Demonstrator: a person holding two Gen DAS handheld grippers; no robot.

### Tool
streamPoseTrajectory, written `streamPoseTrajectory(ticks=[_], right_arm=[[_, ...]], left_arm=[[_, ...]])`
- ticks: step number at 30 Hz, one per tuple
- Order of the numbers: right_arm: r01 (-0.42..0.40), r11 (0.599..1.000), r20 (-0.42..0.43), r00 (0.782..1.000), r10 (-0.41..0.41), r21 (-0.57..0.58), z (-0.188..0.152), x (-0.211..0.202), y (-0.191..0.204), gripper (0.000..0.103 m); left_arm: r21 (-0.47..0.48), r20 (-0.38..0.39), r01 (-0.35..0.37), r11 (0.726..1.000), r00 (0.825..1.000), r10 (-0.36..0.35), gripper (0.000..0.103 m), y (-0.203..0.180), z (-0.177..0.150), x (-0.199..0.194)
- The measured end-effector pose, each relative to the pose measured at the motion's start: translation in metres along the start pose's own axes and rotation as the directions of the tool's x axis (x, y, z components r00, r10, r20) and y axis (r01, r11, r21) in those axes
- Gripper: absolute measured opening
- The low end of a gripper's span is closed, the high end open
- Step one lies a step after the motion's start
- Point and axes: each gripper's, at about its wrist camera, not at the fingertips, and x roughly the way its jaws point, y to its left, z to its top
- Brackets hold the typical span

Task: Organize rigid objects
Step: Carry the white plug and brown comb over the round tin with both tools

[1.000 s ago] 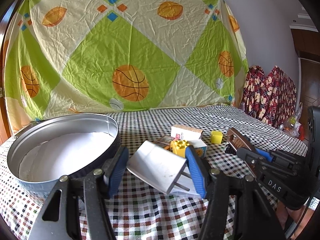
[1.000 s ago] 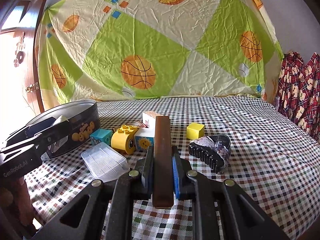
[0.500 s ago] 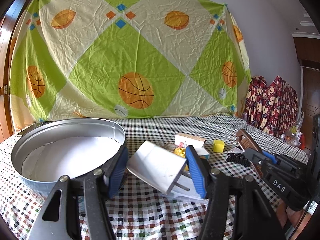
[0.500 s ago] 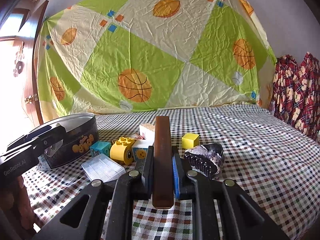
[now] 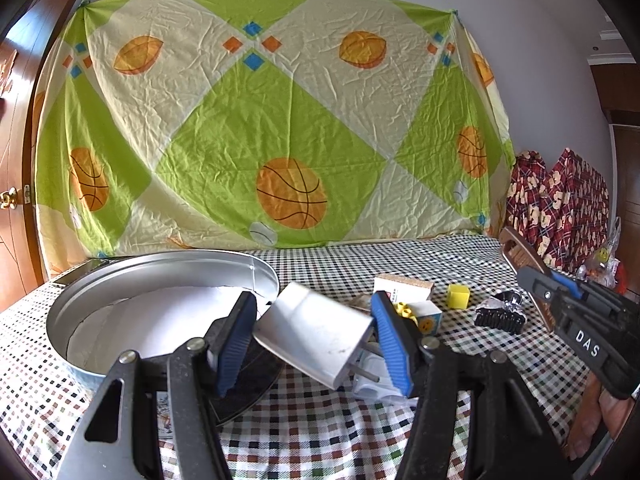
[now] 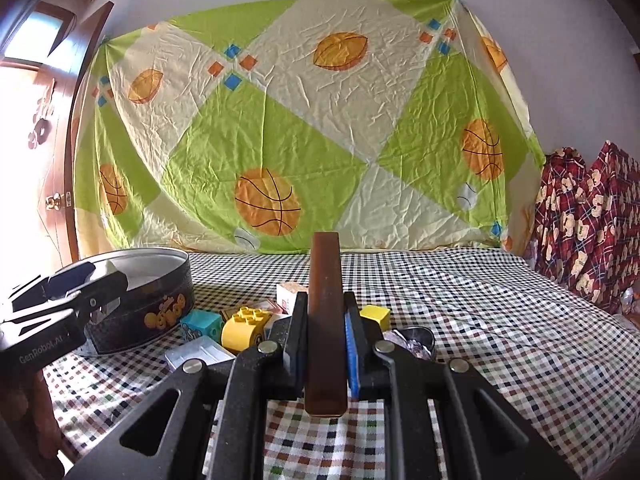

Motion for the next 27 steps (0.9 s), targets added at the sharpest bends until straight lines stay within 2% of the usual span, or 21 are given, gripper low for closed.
streamPoseTrajectory(ticks=[27], right_arm=[[-0.103, 0.994, -0.034, 0.994, 0.102, -0.043, 0.002, 0.016, 0.057, 0.017]], left_arm=[[-0.045, 0.057, -0.078, 0.996, 0.995, 0.080, 0.059, 0.037, -0.001, -0.011]])
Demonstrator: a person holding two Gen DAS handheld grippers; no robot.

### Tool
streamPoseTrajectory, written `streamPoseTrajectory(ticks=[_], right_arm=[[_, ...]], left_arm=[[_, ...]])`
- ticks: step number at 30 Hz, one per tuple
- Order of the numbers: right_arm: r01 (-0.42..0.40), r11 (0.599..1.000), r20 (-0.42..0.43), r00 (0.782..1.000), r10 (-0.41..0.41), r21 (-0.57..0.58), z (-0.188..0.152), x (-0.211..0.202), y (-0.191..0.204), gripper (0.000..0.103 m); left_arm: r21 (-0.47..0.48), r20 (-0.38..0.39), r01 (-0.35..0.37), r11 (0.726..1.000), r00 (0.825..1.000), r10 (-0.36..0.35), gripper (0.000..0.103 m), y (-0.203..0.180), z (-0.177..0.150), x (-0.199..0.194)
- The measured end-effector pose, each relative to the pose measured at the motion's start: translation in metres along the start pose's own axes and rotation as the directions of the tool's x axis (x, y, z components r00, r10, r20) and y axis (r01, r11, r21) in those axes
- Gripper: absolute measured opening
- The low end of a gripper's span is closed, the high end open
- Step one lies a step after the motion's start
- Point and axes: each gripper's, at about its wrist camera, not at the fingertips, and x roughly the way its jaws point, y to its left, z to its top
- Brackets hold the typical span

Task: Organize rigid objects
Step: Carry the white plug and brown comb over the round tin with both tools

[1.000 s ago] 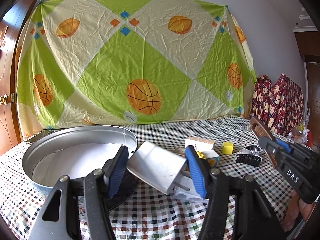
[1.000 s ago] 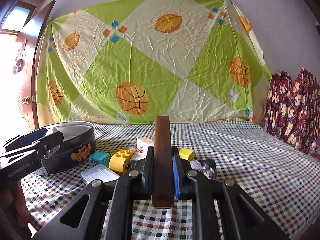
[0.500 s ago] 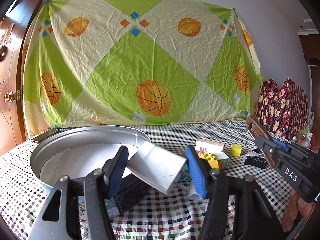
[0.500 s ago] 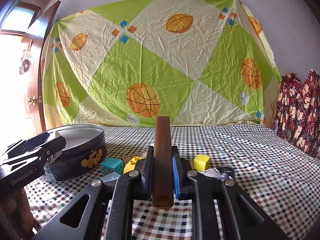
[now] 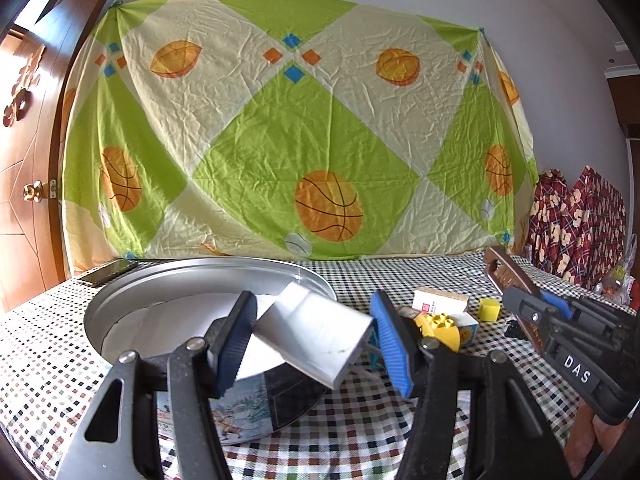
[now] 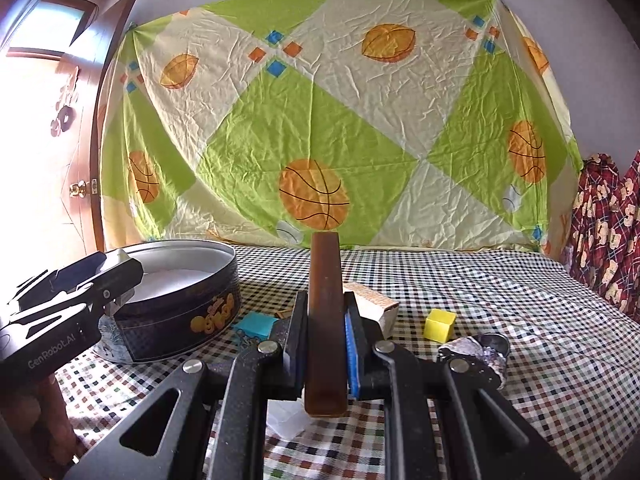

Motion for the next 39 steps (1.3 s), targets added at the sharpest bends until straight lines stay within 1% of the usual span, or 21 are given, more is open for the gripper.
streamPoseTrajectory(ticks=[7, 19, 23, 39], right_arm=[[-0.026, 0.999, -0.006, 1.000, 0.025, -0.025, -0.001, 0.003, 0.016, 0.017], [-0.050, 0.998, -0.017, 0.999, 0.050, -0.046, -0.001, 0.007, 0.032, 0.017], [-0.071, 0.995, -0.019, 0.997, 0.070, -0.065, -0.001, 0.009, 0.041, 0.017], [-0.125, 0.988, -0.047, 0.992, 0.121, -0.094, 0.001, 0.018, 0.067, 0.017]], left_arm=[[-0.002, 0.015, -0.028, 1.000, 0.999, 0.028, 0.059, 0.011, 0.001, -0.001], [-0.038, 0.000, -0.082, 0.996, 0.997, 0.083, 0.059, 0.034, 0.002, 0.001], [-0.058, -0.011, -0.090, 0.994, 0.996, 0.089, 0.059, 0.043, 0.001, 0.002], [-0.073, -0.023, -0.112, 0.991, 0.994, 0.111, 0.059, 0.061, 0.000, 0.002]])
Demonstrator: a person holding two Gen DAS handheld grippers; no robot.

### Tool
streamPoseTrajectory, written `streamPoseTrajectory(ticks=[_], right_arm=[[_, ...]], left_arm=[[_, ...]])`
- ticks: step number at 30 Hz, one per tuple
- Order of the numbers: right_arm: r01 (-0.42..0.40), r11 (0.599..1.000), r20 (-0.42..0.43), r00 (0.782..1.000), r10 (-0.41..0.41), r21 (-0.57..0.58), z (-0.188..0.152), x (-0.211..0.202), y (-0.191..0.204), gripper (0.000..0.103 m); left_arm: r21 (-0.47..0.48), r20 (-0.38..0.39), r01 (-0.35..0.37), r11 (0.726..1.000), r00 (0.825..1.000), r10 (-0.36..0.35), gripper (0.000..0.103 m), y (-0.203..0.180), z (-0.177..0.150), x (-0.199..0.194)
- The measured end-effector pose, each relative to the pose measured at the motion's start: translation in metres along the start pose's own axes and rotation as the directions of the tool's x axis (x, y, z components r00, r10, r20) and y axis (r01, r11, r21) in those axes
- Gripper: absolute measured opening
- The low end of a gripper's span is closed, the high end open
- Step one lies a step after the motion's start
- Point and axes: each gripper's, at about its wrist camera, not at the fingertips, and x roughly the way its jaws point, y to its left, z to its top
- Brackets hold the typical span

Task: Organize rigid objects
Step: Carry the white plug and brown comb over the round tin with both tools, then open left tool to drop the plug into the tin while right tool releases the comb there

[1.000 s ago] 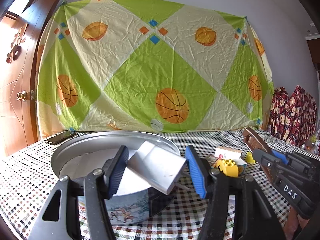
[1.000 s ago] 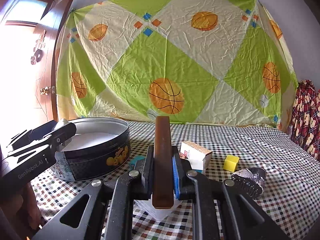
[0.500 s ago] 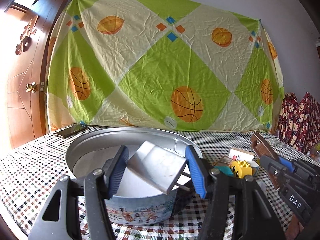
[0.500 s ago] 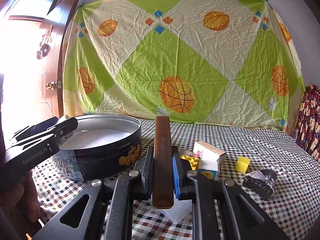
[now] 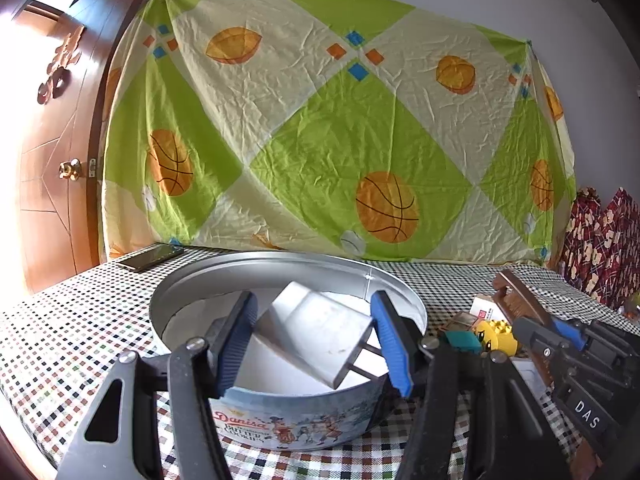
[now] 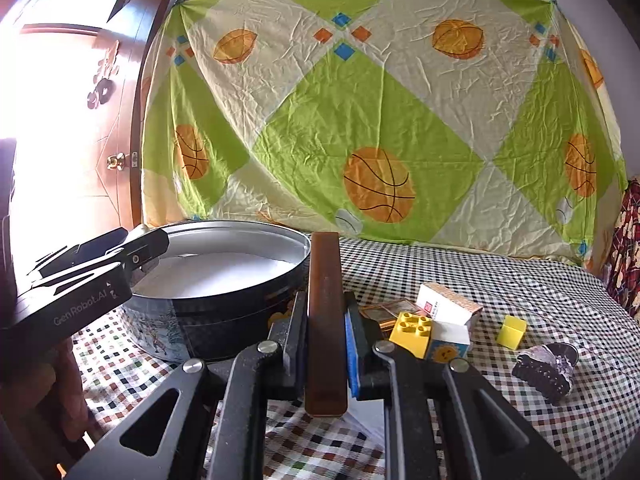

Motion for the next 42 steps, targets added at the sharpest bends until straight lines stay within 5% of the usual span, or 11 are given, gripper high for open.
streamPoseTrajectory(ticks=[25, 42], right_arm=[[-0.100, 0.994, -0.034, 0.995, 0.099, -0.047, 0.008, 0.017, 0.035, 0.017], [-0.230, 0.973, -0.108, 0.967, 0.231, 0.026, 0.025, 0.039, 0.038, 0.017]], left_arm=[[-0.034, -0.022, -0.030, 0.999, 0.999, 0.030, 0.059, 0.030, 0.001, 0.004], [-0.075, -0.143, -0.042, 0.996, 0.989, 0.031, 0.059, 0.056, 0.008, 0.025]])
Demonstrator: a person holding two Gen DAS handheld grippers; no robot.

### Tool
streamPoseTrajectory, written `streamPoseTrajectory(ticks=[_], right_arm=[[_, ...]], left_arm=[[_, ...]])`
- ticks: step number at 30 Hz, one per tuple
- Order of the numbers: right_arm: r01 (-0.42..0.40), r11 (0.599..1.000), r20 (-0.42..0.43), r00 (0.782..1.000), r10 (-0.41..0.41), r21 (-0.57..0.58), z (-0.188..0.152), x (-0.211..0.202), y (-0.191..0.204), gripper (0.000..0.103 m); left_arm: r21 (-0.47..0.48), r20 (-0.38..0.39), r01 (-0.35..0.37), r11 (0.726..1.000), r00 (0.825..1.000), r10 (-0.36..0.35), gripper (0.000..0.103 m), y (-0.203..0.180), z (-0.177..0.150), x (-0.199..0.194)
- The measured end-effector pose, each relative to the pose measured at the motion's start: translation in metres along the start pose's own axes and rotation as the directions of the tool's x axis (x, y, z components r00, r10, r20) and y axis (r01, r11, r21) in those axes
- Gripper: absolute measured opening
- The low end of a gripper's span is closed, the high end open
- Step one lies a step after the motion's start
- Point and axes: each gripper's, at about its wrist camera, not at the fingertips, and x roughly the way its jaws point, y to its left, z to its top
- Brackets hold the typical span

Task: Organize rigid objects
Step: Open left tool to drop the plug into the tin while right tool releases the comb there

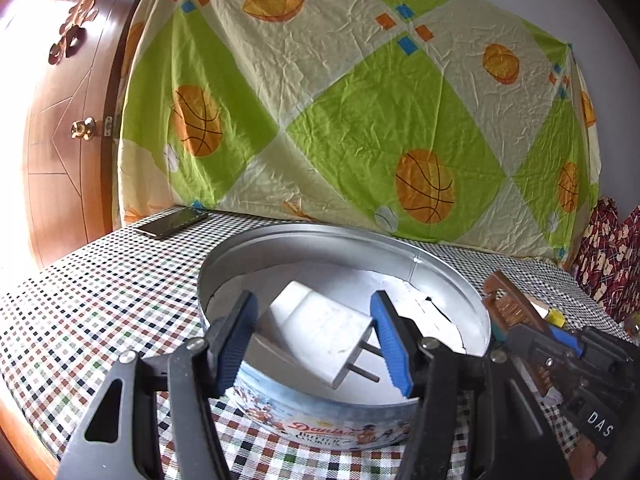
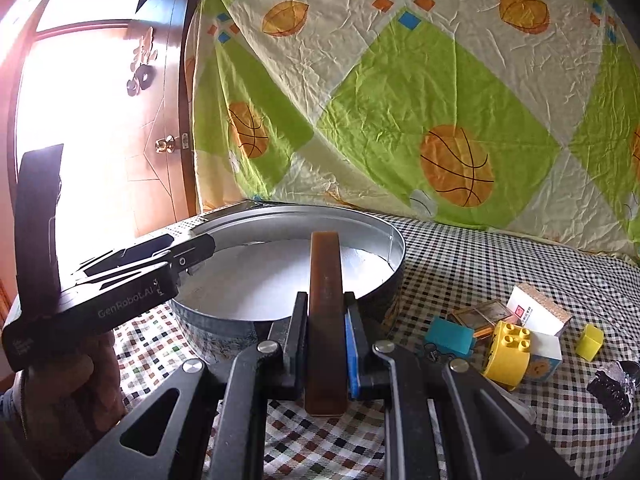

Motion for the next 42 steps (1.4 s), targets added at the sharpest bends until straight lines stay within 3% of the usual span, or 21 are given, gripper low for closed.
streamPoseTrajectory(ticks=[7, 11, 19, 26, 30, 32, 35, 37, 39, 42], right_arm=[[-0.029, 1.000, -0.051, 0.998, 0.029, 0.008, 0.026, 0.024, -0.007, 0.017], [-0.045, 0.998, -0.121, 0.991, 0.049, 0.038, 0.042, 0.054, -0.016, 0.017], [-0.027, 0.997, -0.221, 0.974, 0.042, 0.072, 0.059, 0.112, -0.030, 0.017], [-0.017, 0.996, -0.253, 0.967, 0.040, 0.093, 0.059, 0.136, -0.030, 0.017], [-0.021, 0.994, -0.247, 0.968, 0.047, 0.107, 0.062, 0.139, -0.029, 0.017], [-0.014, 0.994, -0.245, 0.969, 0.041, 0.111, 0.064, 0.138, -0.028, 0.018], [-0.014, 0.993, -0.235, 0.971, 0.041, 0.114, 0.064, 0.126, -0.029, 0.030], [-0.012, 0.991, -0.215, 0.976, 0.040, 0.130, 0.062, 0.111, -0.034, 0.049], [-0.011, 0.990, -0.194, 0.980, 0.039, 0.140, 0.058, 0.094, -0.041, 0.062], [-0.007, 0.993, -0.189, 0.982, 0.029, 0.116, 0.050, 0.061, -0.050, 0.064]], left_arm=[[0.010, -0.061, 0.022, 1.000, 0.998, -0.022, 0.059, 0.008, 0.017, 0.016], [0.024, -0.142, 0.032, 0.999, 0.990, -0.028, 0.059, 0.009, 0.029, 0.039], [0.122, -0.238, -0.015, 0.992, 0.970, 0.043, 0.059, 0.008, 0.043, 0.073], [0.174, -0.269, -0.043, 0.984, 0.959, 0.089, 0.059, 0.008, 0.047, 0.089], [0.212, -0.241, -0.080, 0.974, 0.962, 0.131, 0.060, 0.005, 0.049, 0.089], [0.216, -0.234, -0.088, 0.972, 0.962, 0.139, 0.068, 0.004, 0.051, 0.088], [0.207, -0.209, -0.104, 0.973, 0.967, 0.148, 0.079, 0.004, 0.053, 0.078], [0.201, -0.188, -0.105, 0.974, 0.972, 0.144, 0.086, 0.000, 0.052, 0.068], [0.183, -0.164, -0.098, 0.978, 0.978, 0.129, 0.099, -0.004, 0.049, 0.055], [0.168, -0.127, -0.086, 0.982, 0.986, 0.108, 0.100, -0.013, 0.044, 0.035]])
